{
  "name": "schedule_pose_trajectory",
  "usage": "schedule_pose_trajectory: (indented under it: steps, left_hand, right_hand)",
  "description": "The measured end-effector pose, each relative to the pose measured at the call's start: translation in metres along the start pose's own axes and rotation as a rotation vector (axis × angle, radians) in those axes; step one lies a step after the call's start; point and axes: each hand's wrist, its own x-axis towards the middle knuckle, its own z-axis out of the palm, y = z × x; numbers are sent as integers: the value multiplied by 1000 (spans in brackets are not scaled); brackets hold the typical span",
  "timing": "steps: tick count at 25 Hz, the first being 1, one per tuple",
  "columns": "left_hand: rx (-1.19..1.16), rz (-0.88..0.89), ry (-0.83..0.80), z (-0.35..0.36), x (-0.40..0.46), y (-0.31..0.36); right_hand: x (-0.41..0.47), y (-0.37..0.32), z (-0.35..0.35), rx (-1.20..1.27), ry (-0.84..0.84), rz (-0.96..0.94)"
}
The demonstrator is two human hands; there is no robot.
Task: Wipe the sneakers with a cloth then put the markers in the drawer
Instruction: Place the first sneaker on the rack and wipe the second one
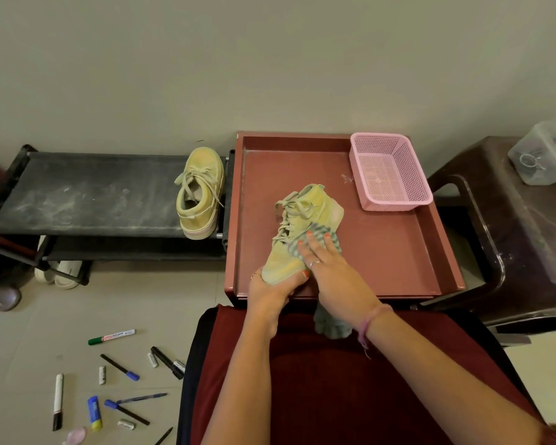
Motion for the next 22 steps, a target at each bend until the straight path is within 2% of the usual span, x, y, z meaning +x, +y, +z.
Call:
schedule_pose_trajectory:
  steps: [4, 6, 8, 14, 16, 18, 20, 22]
  left_hand:
    - [-17, 6, -13, 2, -2, 0]
    - [11, 7, -21, 2, 0, -2]
    - [26, 10, -20, 1, 2, -3]
    - [81, 47, -19, 2, 6, -7]
    - [150, 55, -1, 0, 9, -9]
    - [178, 77, 5, 0, 11, -11]
    - [181, 78, 0, 0, 11, -11]
    - [178, 80, 6, -1, 12, -13]
  right_hand:
    - [-14, 13, 12, -91, 179, -279]
    - [-3, 42, 21, -190, 179, -370]
    - [7, 63, 24, -164, 154, -424]
    - [27, 82, -1, -333, 269, -603]
    - [46, 90, -20, -459, 296, -556]
    - [63, 99, -34, -522, 305, -393]
    - [76, 100, -40, -498, 389, -186]
    - [78, 88, -36, -395, 387, -81]
